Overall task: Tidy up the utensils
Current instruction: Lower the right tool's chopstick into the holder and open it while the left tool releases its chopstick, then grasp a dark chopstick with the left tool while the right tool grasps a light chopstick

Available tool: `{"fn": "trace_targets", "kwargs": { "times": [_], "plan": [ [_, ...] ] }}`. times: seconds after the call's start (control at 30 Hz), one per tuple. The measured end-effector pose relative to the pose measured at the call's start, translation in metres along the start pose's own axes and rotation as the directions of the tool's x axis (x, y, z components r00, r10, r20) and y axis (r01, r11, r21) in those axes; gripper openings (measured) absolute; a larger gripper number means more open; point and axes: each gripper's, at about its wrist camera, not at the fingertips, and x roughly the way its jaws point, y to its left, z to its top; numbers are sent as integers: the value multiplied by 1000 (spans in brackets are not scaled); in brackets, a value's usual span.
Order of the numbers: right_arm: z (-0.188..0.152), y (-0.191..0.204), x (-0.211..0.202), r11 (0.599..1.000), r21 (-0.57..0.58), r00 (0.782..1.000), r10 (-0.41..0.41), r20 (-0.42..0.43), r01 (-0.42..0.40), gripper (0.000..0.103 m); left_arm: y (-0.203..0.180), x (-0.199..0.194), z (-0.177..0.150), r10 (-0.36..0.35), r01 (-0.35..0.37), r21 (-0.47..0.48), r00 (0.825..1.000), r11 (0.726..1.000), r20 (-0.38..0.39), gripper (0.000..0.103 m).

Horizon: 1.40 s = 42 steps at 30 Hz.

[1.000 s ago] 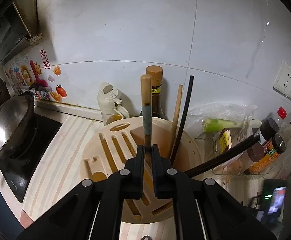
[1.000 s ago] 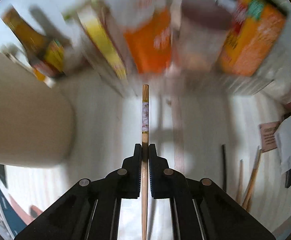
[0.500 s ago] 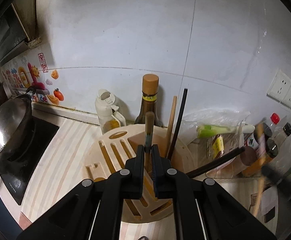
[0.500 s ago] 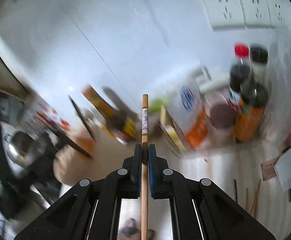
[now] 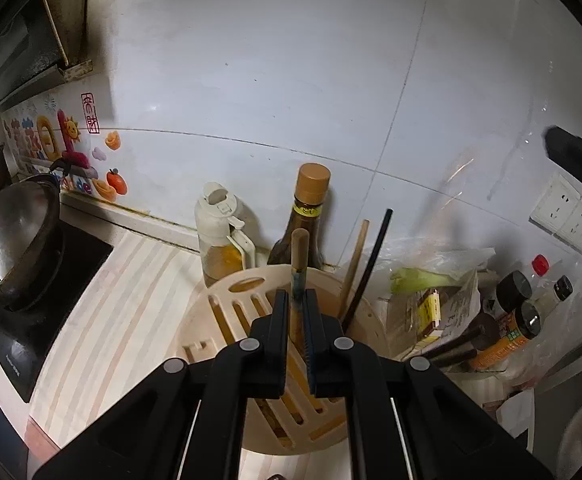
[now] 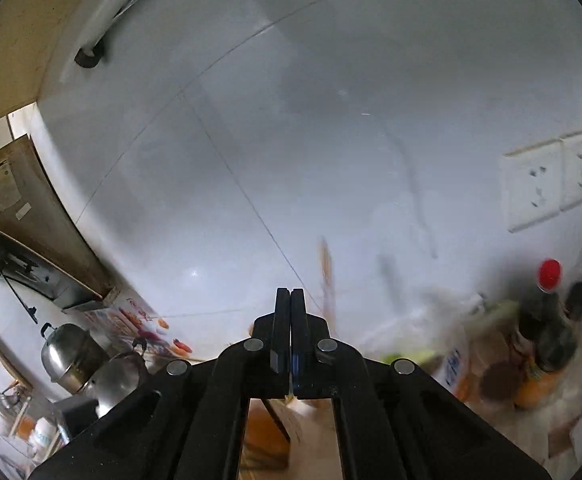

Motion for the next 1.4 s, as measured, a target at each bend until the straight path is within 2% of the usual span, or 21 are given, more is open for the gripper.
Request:
{"fn": "trace_targets", "kwargs": {
  "times": [0.2,0.3,0.43,0.47,0.5,0.57,0.6,0.63,0.67,0.77,0.83,0.97,1.03,1.1,1.13,1.17,1.23,1.3,1.33,1.37,1.4],
  "plan": [
    [-4,2,22,999,23,997,37,-75,-35,0,7,0,2,0,0,-22,1000,1000,-8,5],
    [-12,-21,28,996,77,988,48,-149,-36,0,9,1,1,4,-4,-21,1000,1000,-12,5],
    [-30,-52,33,993,116,972,10,-235,18,1,9,1,3,13,-13,-27,999,1000,-31,10],
    [-33,-58,34,993,113,966,-7,-259,38,1,9,0,4,28,-30,-27,999,999,-38,18],
    [-38,-67,33,991,114,956,-32,-291,68,5,8,-3,5,58,-59,-26,998,998,-40,51],
    [-48,-83,27,986,133,944,-49,-325,98,22,7,-12,5,91,-91,-23,996,996,-26,103],
    [-53,-92,21,982,143,940,-66,-335,120,41,6,-19,3,79,-79,-23,997,997,-1,103],
    [-58,-103,15,978,151,935,-87,-345,147,55,5,-28,0,73,-73,-19,997,997,20,103],
    [-63,-110,12,975,155,931,-98,-352,161,57,4,-35,-4,73,-73,-8,997,997,33,103],
    [-80,-132,-3,966,155,910,-132,-392,207,57,1,-49,-17,79,-79,5,995,997,55,103],
    [-97,-147,-12,961,157,888,-141,-437,230,57,-1,-56,-30,85,-85,-3,995,996,55,103],
    [-132,-177,-32,941,143,834,-192,-518,306,57,-7,-58,-65,99,-99,-9,995,995,12,103],
    [-152,-200,-45,917,137,794,-241,-558,374,57,-15,-49,-91,105,-104,25,993,994,-44,103],
    [-169,-221,-55,891,130,755,-281,-592,434,57,-25,-33,-116,129,-121,69,983,990,-127,103],
    [-182,-236,-61,871,123,723,-306,-620,475,57,-32,-21,-131,128,-113,88,974,990,-186,103],
    [-190,-244,-64,863,120,707,-314,-634,491,57,-37,-14,-142,124,-104,99,967,990,-221,103],
    [-211,-266,-70,837,91,653,-348,-672,540,55,-52,4,-168,120,-86,124,947,989,-299,103],
    [-224,-278,-71,828,76,628,-358,-691,555,51,-68,16,-188,114,-64,155,933,986,-342,103],
    [-232,-285,-70,819,69,607,-363,-707,569,51,-79,24,-198,118,-55,181,925,982,-362,103],
    [-237,-290,-68,819,87,607,-345,-716,568,51,-88,29,-204,120,-46,201,920,979,-374,103],
    [-242,-294,-65,825,105,616,-324,-718,556,51,-93,33,-208,120,-40,212,917,976,-382,103]
  ]
}}
